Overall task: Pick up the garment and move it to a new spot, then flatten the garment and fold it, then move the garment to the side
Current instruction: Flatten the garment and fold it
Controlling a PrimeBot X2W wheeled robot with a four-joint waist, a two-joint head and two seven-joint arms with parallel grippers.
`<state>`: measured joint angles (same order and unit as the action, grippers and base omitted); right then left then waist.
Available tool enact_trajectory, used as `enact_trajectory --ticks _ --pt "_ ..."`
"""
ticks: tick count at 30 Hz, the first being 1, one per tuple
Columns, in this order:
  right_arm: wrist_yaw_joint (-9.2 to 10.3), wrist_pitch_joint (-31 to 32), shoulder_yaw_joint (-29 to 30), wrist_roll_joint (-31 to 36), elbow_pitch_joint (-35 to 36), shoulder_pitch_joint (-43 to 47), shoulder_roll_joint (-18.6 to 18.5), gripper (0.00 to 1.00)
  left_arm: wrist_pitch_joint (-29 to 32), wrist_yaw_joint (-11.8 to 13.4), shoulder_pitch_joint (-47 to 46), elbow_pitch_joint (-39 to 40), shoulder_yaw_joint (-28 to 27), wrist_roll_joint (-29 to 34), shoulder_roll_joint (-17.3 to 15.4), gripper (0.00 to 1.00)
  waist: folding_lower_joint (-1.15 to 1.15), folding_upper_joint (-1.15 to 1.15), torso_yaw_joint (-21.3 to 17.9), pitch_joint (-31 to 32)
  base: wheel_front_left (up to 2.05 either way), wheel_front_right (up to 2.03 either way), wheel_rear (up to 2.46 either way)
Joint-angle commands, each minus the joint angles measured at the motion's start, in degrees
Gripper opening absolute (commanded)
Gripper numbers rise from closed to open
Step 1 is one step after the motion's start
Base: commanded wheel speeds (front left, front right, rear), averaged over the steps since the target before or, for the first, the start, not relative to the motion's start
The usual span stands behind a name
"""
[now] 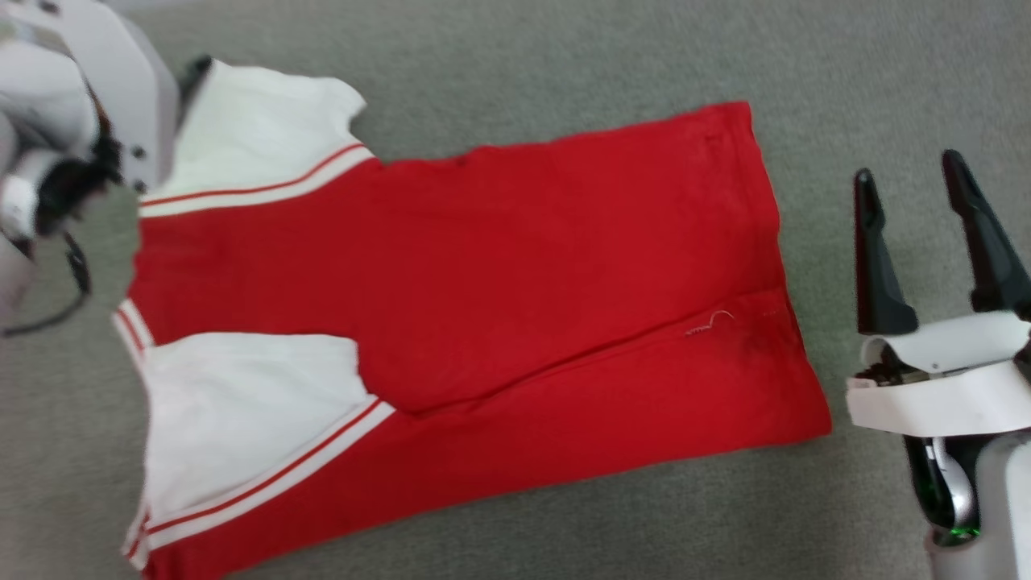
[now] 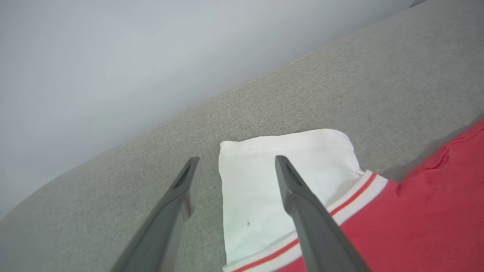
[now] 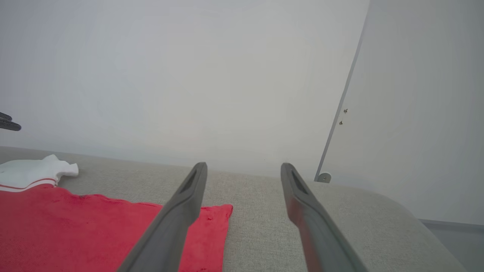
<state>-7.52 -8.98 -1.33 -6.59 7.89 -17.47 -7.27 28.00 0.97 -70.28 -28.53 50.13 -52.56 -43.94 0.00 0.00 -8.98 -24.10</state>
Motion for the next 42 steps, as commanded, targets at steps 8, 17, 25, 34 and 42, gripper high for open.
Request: enact_trajectory --ticks 8,17,25,34,42 --pt "0.06 -2.6 -1.0 -0.1 -3.1 -2.1 1.9 1.0 3.7 -4.6 -5.9 -10.1 0.6 0.1 0.5 1.0 0.0 0.0 -5.6 -7.1 0.0 0.0 0.0" --pt "0.06 -0.7 -1.8 -1.2 -4.7 -2.4 2.7 1.0 13.9 -4.0 -7.6 -17.6 2.1 -1.6 1.3 1.0 0.0 0.0 -6.5 -9.0 0.0 0.0 0.0" --pt "0.06 6.3 -2.8 -4.9 -3.9 -3.6 2.2 1.0 23.3 -1.3 -6.9 -20.6 2.2 -4.9 2.8 0.0 0.0 0.0 -6.4 -9.1 0.0 0.0 0.0" --pt "0.06 26.2 -5.0 -8.7 -1.6 -15.3 0.3 1.0 23.7 -1.0 -8.2 -18.4 2.2 -5.2 3.8 0.0 0.0 0.0 -5.8 -9.3 0.0 0.0 0.0" --pt "0.06 42.8 -8.8 -9.5 -13.1 -28.3 -1.5 1.0 22.5 -0.7 -9.3 -18.0 1.9 -5.6 5.5 0.0 0.0 0.0 -3.9 -10.0 0.0 0.0 0.0"
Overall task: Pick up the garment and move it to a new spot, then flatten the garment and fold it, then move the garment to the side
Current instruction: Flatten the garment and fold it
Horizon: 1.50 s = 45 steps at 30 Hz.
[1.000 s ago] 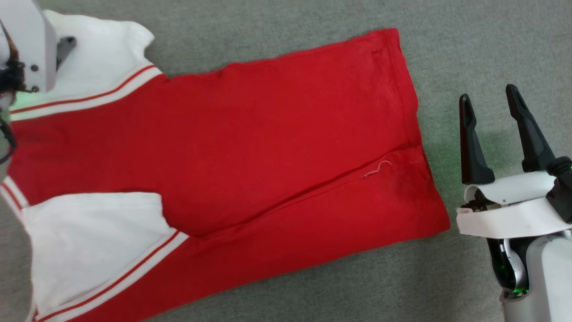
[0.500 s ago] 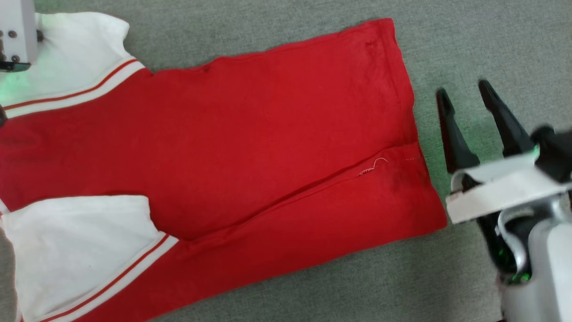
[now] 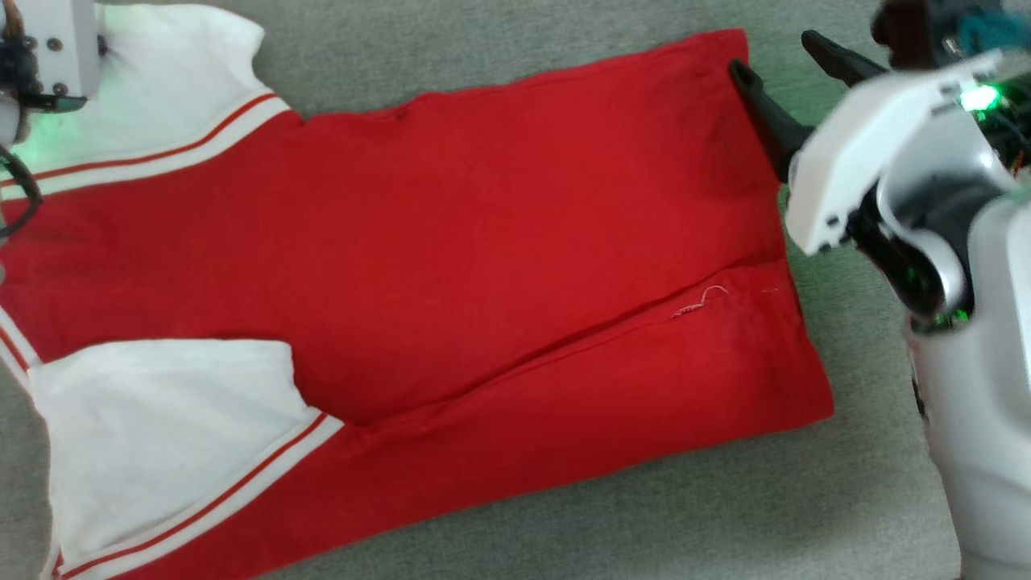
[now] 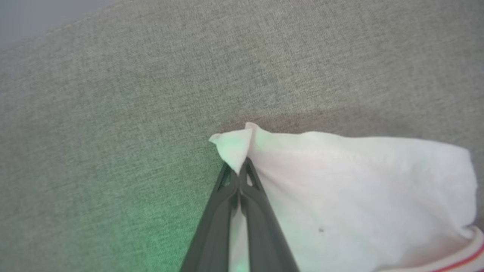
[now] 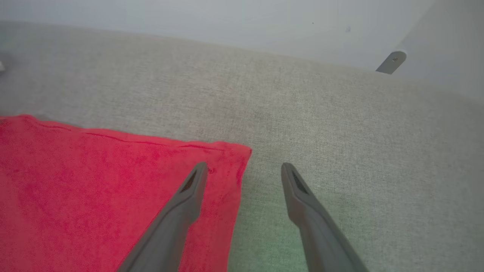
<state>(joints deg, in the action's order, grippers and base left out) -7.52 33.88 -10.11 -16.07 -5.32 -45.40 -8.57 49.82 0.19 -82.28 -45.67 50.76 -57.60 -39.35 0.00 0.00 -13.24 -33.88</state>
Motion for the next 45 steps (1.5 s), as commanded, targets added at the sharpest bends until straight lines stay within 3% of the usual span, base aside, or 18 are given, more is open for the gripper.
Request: enact_trajectory --ticks 1,9,10,11,17,23,35,40,45 --pt "0.06 1.8 -0.8 -0.7 -1.6 -1.5 -0.2 1.0 0.5 0.0 2.7 -0.8 1.2 -0.6 1.0 0.0 0.0 0.0 0.5 -0.2 0.0 0.0 0.0" --pt "0.05 11.8 -4.1 -5.1 -14.6 -10.1 0.8 1.0 -0.9 -0.1 2.7 -1.1 1.0 -0.8 2.1 0.0 0.0 0.0 1.5 -0.8 0.0 0.0 0.0" --pt "0.05 13.3 -4.8 -5.3 -16.3 -10.7 0.8 0.36 -1.2 -0.2 2.7 -1.2 1.0 -0.8 2.2 0.0 0.0 0.0 1.6 -0.8 0.0 0.0 0.0" --pt "0.05 14.9 -5.4 -6.3 -17.8 -11.1 1.1 0.0 -1.5 -0.2 2.7 -1.3 0.9 -0.8 2.4 0.0 0.0 0.0 1.7 -0.8 0.0 0.0 0.0" --pt "0.04 18.5 -7.3 -8.4 -22.5 -14.8 0.0 0.0 -4.2 -0.9 2.5 -2.2 0.2 -1.3 3.6 0.0 0.0 0.0 2.9 0.1 0.0 0.0 0.0" --pt "0.07 13.3 -8.3 -8.4 -24.6 -17.0 -3.3 0.0 -7.4 -2.6 1.1 -3.1 -0.2 -0.9 4.7 0.0 0.0 0.0 5.1 3.3 0.0 0.0 0.0" --pt "0.06 4.9 -14.1 -14.2 -23.5 -11.0 -12.8 0.0 -10.7 -6.3 4.3 0.9 1.1 -1.6 5.9 0.0 0.0 0.0 11.3 13.4 0.0 0.0 0.0" --pt "0.06 3.9 -17.2 -17.3 -19.9 -7.4 -17.1 0.0 -10.1 -5.7 7.5 6.3 1.7 -2.1 4.6 0.0 0.0 0.0 13.2 17.1 0.0 0.0 0.0" --pt "0.06 3.7 -18.7 -19.5 -15.4 -2.4 -21.5 0.0 -8.7 -2.5 12.8 16.2 1.8 -3.6 1.9 0.0 0.0 0.0 14.8 20.1 0.0 0.0 0.0"
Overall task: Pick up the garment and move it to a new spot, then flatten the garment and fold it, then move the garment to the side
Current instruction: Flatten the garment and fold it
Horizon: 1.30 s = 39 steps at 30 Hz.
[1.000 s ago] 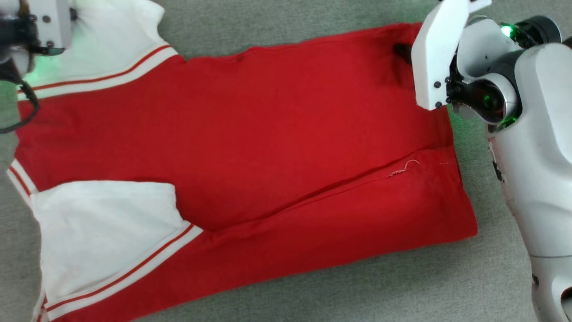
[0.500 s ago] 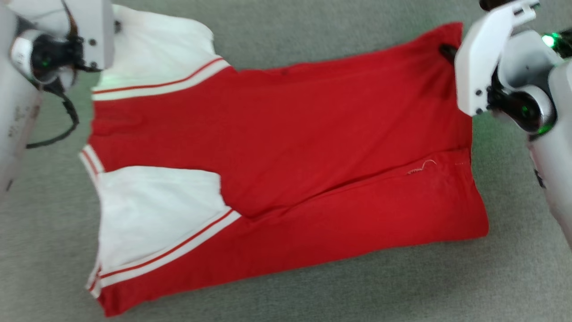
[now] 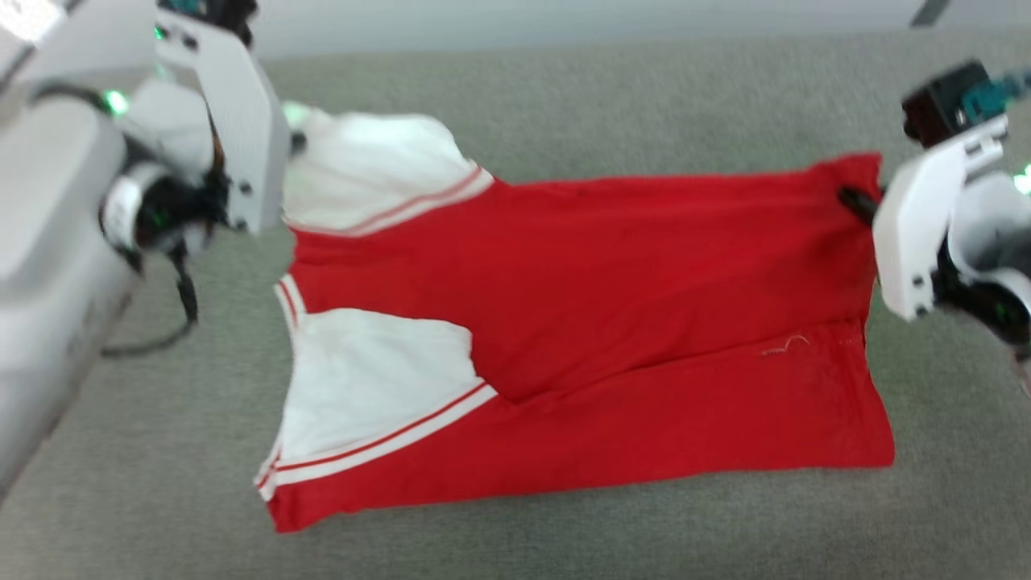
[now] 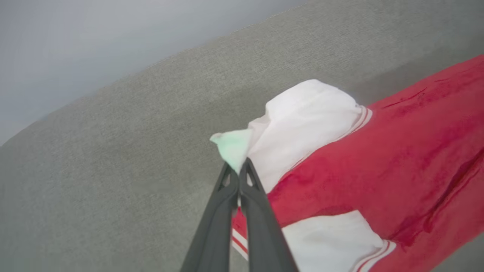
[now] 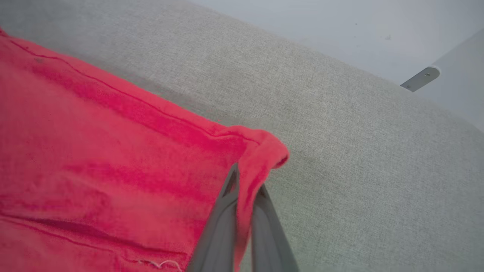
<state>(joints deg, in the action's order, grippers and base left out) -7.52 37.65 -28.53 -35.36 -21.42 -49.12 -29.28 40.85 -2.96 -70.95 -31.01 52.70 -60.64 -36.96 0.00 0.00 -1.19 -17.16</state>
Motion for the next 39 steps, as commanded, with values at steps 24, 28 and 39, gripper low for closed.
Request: enact_trajectory --ticks 24,28,39 --pt "0.06 2.8 4.0 -3.4 8.7 25.6 -3.7 0.0 0.0 13.5 28.1 25.9 3.9 -8.3 -6.8 0.0 0.0 0.0 3.3 7.1 0.0 0.0 0.0" --pt "0.06 3.7 3.2 -3.6 7.5 24.5 -2.3 0.27 -0.8 10.5 28.6 18.7 4.5 -9.5 -3.8 0.0 0.0 0.0 2.9 7.6 0.0 0.0 0.0" --pt "0.06 4.8 4.6 -6.9 7.3 26.1 -1.5 1.0 -2.6 7.5 29.5 12.3 5.3 -8.8 -2.6 1.0 0.0 0.0 2.7 13.2 0.0 0.0 0.0"
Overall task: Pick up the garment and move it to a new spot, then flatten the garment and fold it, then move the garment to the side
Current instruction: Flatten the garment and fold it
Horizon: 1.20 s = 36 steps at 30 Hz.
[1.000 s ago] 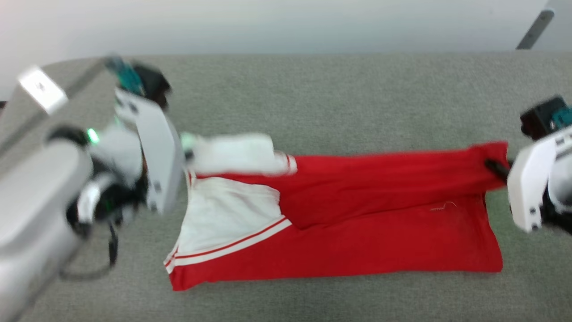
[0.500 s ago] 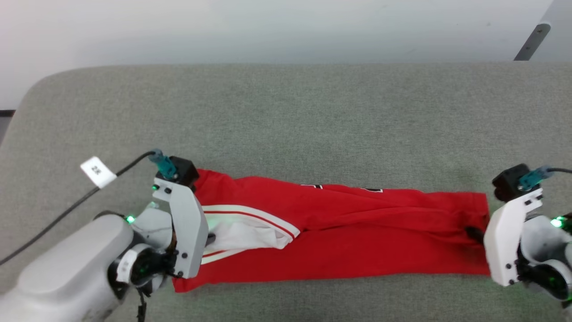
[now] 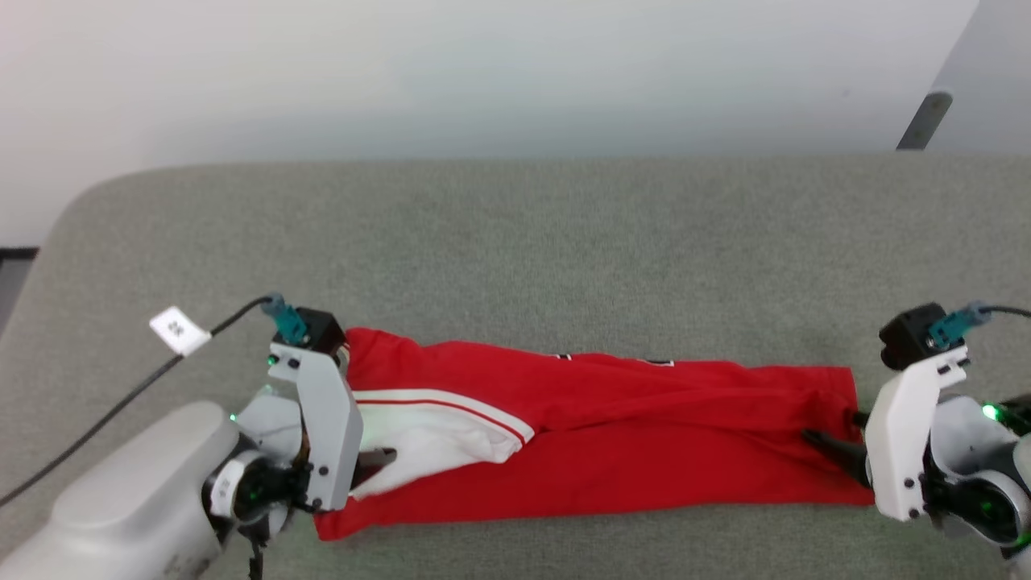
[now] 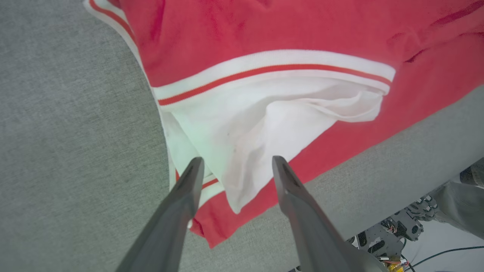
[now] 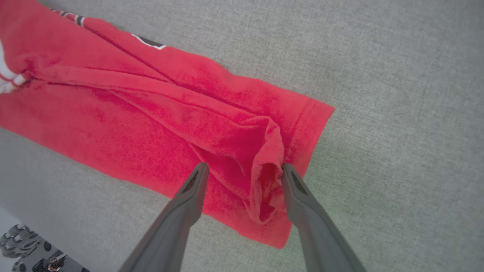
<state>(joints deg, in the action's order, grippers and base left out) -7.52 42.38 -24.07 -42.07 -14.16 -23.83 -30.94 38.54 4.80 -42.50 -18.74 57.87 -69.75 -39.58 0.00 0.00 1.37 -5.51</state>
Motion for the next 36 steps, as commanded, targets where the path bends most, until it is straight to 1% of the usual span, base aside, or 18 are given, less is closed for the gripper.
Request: enact_trajectory --ticks 1,6,8,12,21,26,30,32,34,36 --pt "0.06 0.4 0.7 -0.6 0.3 1.3 0.0 1.0 -0.6 0.0 1.4 0.4 -0.2 0.0 -0.2 1.0 0.0 0.0 0.3 2.2 0.0 0.0 0.0" --pt "0.06 1.0 3.8 -1.3 1.0 3.9 -0.4 1.0 -4.6 0.8 4.0 3.4 -1.4 0.2 -2.0 1.0 0.0 0.0 0.3 4.8 0.0 0.0 0.0" --pt "0.06 0.6 6.3 -1.0 0.1 4.9 0.1 1.0 -8.4 1.1 5.0 5.4 -2.1 1.5 -3.0 1.0 0.0 0.0 0.3 5.6 0.0 0.0 0.0" --pt "0.05 1.9 10.1 0.1 -1.0 6.5 1.6 1.0 -17.3 2.0 8.0 8.8 -3.9 4.0 -4.4 1.0 0.0 0.0 0.6 6.4 0.0 0.0 0.0" --pt "0.05 4.3 16.5 3.3 -2.9 8.5 3.0 1.0 -38.7 7.1 16.6 13.1 -9.0 8.5 -5.6 1.0 0.0 0.0 3.0 7.1 0.0 0.0 0.0" --pt "0.05 5.4 19.1 5.4 -3.7 9.6 3.6 1.0 -48.6 10.2 21.0 14.2 -11.5 10.3 -5.7 1.0 0.0 0.0 4.9 6.8 0.0 0.0 0.0" --pt "0.05 5.6 20.7 7.2 -4.3 9.7 4.0 1.0 -52.6 12.3 23.6 14.5 -13.9 12.2 -5.5 1.0 0.0 0.0 6.7 5.7 0.0 0.0 0.0" --pt "0.06 5.9 21.2 8.2 -5.0 9.8 3.9 1.0 -53.3 13.1 24.9 14.9 -15.9 13.1 -4.8 1.0 0.0 0.0 7.7 5.2 0.0 0.0 0.0" --pt "0.05 5.9 21.8 8.8 -5.8 9.8 4.1 1.0 -53.6 13.4 26.5 15.1 -18.1 14.7 -4.2 1.0 0.0 0.0 8.6 4.7 0.0 0.0 0.0" --pt "0.05 6.0 22.2 9.2 -7.0 9.7 4.5 1.0 -53.7 13.7 27.6 15.9 -21.8 17.6 -2.8 1.0 0.0 0.0 9.5 4.1 0.0 0.0 0.0"
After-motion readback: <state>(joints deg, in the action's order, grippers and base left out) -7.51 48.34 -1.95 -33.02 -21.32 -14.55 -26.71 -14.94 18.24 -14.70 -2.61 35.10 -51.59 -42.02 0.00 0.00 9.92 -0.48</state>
